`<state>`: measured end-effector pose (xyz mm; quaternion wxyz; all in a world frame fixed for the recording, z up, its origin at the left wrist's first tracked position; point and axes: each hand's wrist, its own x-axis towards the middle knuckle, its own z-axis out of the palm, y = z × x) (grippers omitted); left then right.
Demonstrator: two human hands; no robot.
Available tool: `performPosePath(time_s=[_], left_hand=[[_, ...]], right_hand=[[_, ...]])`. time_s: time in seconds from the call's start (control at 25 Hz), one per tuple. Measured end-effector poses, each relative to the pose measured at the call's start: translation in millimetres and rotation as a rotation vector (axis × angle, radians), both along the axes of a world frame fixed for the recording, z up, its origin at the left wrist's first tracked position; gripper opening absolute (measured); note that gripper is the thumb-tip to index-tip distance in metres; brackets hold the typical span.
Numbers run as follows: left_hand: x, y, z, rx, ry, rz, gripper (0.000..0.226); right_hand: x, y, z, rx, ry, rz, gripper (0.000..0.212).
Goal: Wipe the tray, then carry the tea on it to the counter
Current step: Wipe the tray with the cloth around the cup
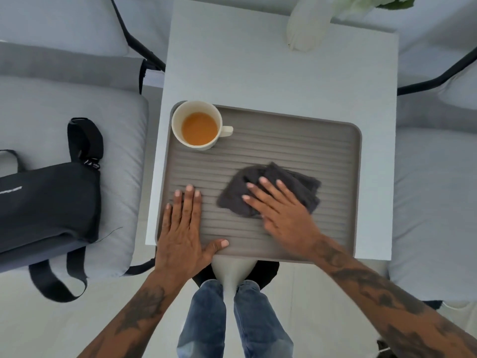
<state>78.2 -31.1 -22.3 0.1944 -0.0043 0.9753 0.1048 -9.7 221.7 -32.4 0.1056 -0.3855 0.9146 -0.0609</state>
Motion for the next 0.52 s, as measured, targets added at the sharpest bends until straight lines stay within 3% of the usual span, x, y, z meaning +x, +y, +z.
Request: performPosePath(time_s=[0.2,0.44,0.52], left_hand=[[0,0,1,-0.003,0.016,0.008,0.114],[1,-1,-2,-0.012,0.013,-0.002,0.117],[1,-1,-3,-0.007,0.008,-0.003,0.117]], right_hand=[[6,69,6,0.028,-0.002,-0.079,0.056],[19,-53,-1,-0.056,-0.031,0.131,0.06],[19,-47,3,-0.018,-0.054,0.177,0.061]])
